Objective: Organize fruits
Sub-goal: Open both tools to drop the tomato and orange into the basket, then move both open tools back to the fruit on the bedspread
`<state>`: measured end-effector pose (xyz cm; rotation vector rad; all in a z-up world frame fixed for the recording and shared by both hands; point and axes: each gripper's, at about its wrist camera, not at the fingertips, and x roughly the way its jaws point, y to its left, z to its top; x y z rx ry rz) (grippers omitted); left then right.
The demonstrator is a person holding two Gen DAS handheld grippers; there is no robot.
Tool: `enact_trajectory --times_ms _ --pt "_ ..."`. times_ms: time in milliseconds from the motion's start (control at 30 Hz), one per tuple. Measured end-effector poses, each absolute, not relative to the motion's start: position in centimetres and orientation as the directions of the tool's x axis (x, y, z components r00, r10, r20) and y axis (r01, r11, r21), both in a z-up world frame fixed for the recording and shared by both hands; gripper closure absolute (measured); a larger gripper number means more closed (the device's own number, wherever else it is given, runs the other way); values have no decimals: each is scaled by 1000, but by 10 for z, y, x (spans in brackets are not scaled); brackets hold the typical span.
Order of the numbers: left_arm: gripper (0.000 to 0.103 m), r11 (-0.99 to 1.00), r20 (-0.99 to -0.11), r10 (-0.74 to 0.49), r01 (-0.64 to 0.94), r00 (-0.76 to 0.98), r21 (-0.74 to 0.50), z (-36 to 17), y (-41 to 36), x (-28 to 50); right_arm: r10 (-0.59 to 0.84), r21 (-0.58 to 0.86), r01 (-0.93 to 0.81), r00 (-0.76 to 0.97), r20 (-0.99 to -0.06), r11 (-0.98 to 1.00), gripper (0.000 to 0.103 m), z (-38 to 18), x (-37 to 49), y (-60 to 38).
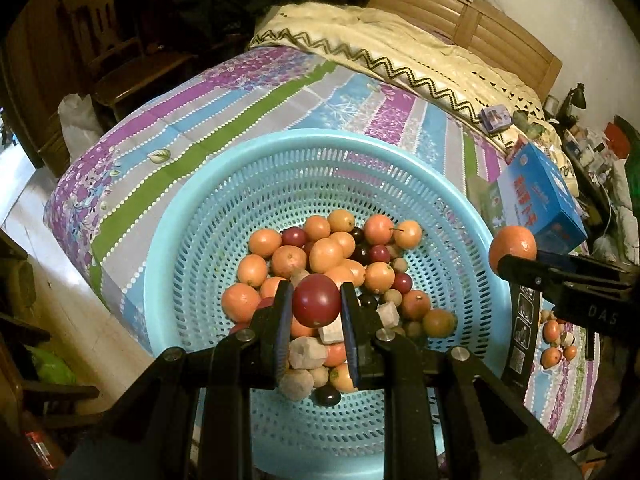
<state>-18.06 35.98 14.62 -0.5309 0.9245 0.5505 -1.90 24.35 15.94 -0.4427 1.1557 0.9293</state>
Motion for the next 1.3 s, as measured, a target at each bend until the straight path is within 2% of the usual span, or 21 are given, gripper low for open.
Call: enact_trajectory --times_ms 867,933,967,1000,1300 --pt "80 735 -863 192 -652 468 -189 134 362 -176 393 155 -810 100 -914 565 59 155 -13 241" --pt "65 726 -869 195 -663 455 -184 132 365 -177 401 153 -811 108 -910 565 52 156 -14 241" --pt "51 722 -869 198 -667 454 -184 131 366 -178 403 153 -811 109 -908 565 38 158 -14 241" --pt "47 718 -866 203 -671 457 -185 131 366 -179 409 151 -811 117 -905 565 29 160 -14 241" --pt "47 715 -865 199 -672 461 -194 130 369 -181 420 155 -813 119 -900 561 29 162 -16 243"
